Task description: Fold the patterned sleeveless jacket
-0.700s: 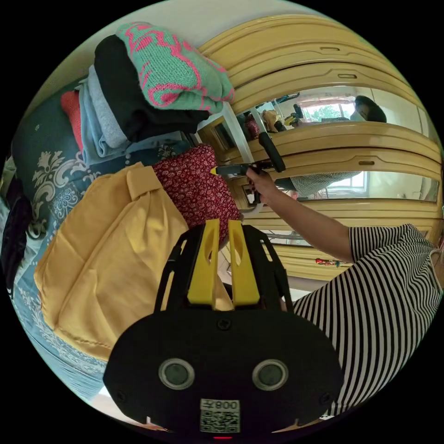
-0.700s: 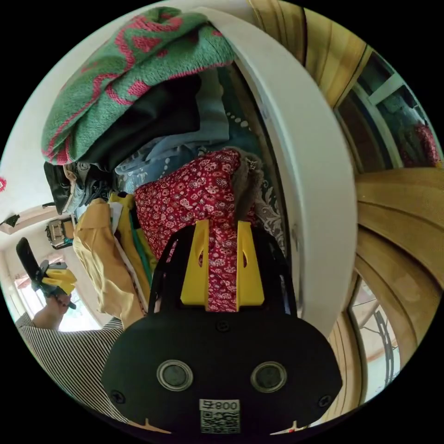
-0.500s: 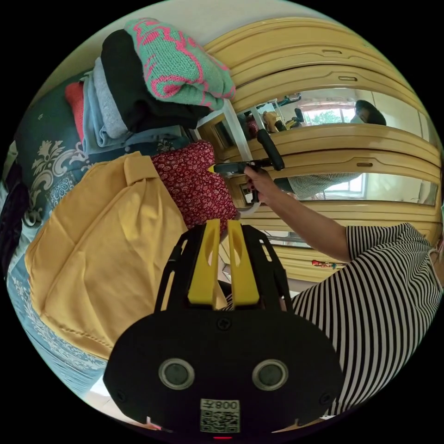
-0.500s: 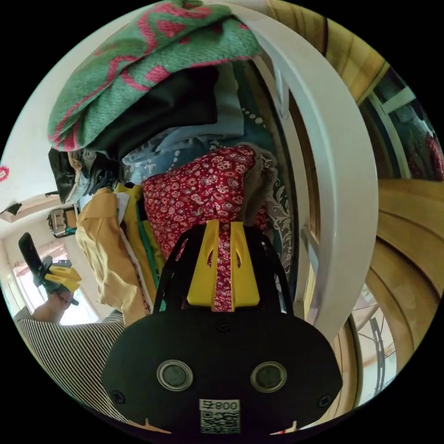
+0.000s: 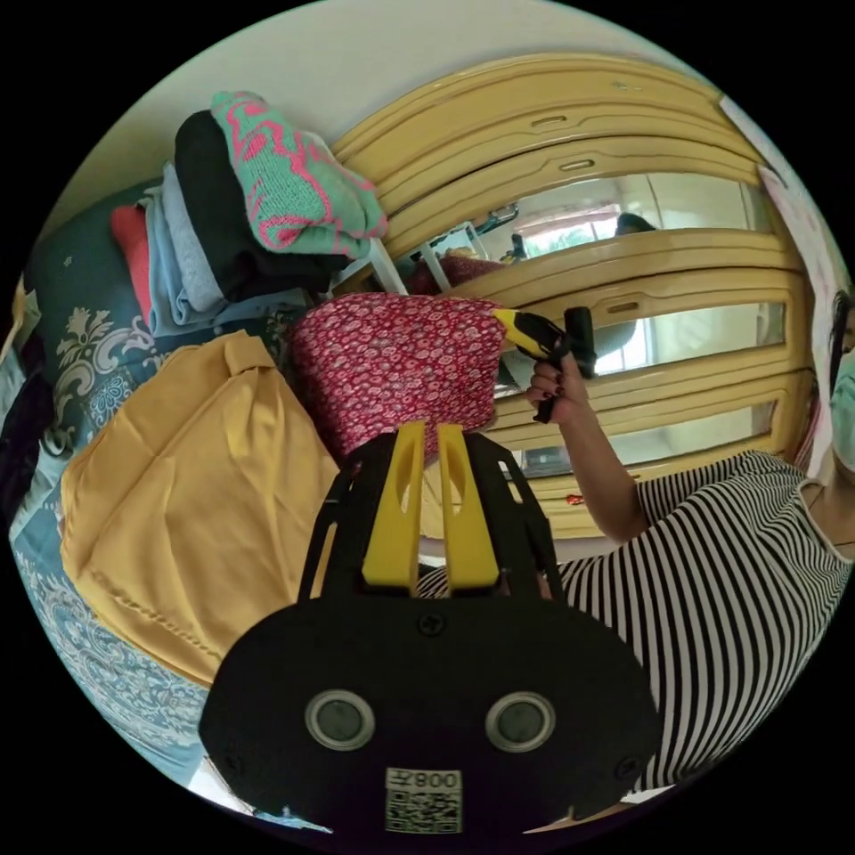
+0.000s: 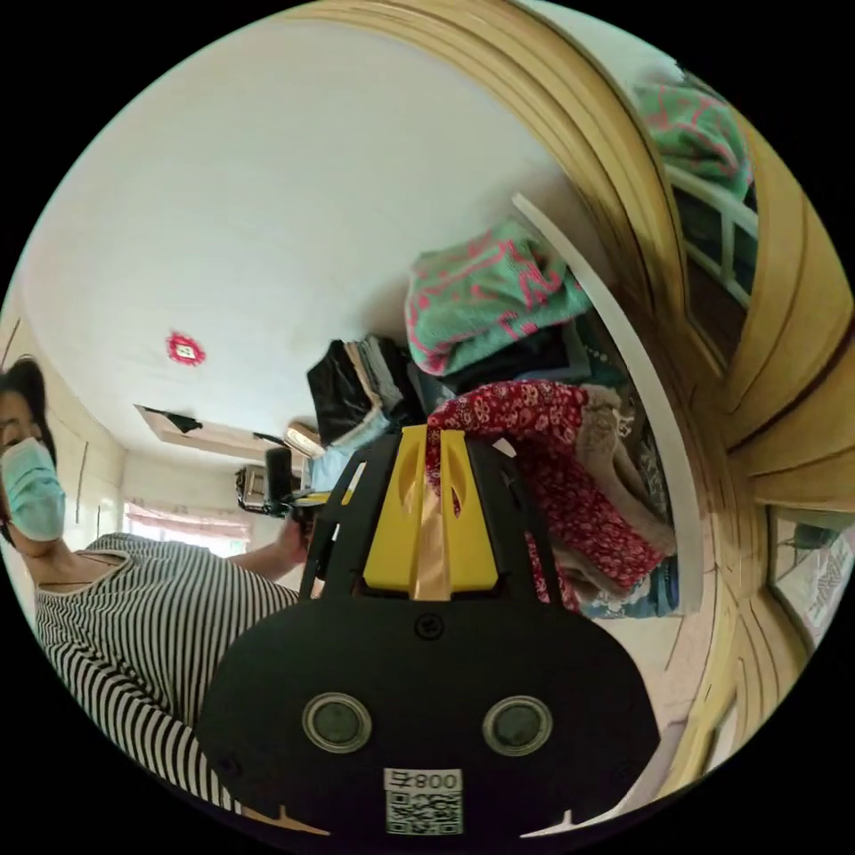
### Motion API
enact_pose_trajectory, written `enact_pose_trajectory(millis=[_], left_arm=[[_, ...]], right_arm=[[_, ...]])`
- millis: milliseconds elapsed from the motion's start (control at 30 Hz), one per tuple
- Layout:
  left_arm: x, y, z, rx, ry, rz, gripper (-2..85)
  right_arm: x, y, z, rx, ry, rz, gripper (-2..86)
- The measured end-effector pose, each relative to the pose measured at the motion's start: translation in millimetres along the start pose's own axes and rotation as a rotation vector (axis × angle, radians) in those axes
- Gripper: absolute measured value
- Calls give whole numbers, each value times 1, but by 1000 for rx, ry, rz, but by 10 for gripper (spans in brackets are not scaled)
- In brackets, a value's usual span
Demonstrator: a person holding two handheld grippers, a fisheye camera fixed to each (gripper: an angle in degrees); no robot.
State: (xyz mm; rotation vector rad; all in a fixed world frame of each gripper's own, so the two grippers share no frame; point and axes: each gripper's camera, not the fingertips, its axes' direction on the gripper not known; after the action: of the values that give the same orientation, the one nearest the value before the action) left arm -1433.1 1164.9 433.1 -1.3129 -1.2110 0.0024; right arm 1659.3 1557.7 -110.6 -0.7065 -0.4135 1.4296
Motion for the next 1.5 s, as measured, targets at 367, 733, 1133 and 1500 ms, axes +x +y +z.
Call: enact_pose_trajectory(millis=[367, 733, 1133, 1500], left_arm=[[82, 225, -160, 261, 42, 31, 26], [153, 485, -305, 533, 8, -78, 58], [343, 583, -378, 594, -515, 209, 166], [402, 701, -460, 619, -724, -9, 57]], right_arm=[[-220, 41, -134, 353, 56, -183, 16], [-501, 72, -176, 607, -233, -588, 16], [-743, 25, -28, 369, -650, -780, 15], [-879, -15, 149, 142, -837, -700, 16]])
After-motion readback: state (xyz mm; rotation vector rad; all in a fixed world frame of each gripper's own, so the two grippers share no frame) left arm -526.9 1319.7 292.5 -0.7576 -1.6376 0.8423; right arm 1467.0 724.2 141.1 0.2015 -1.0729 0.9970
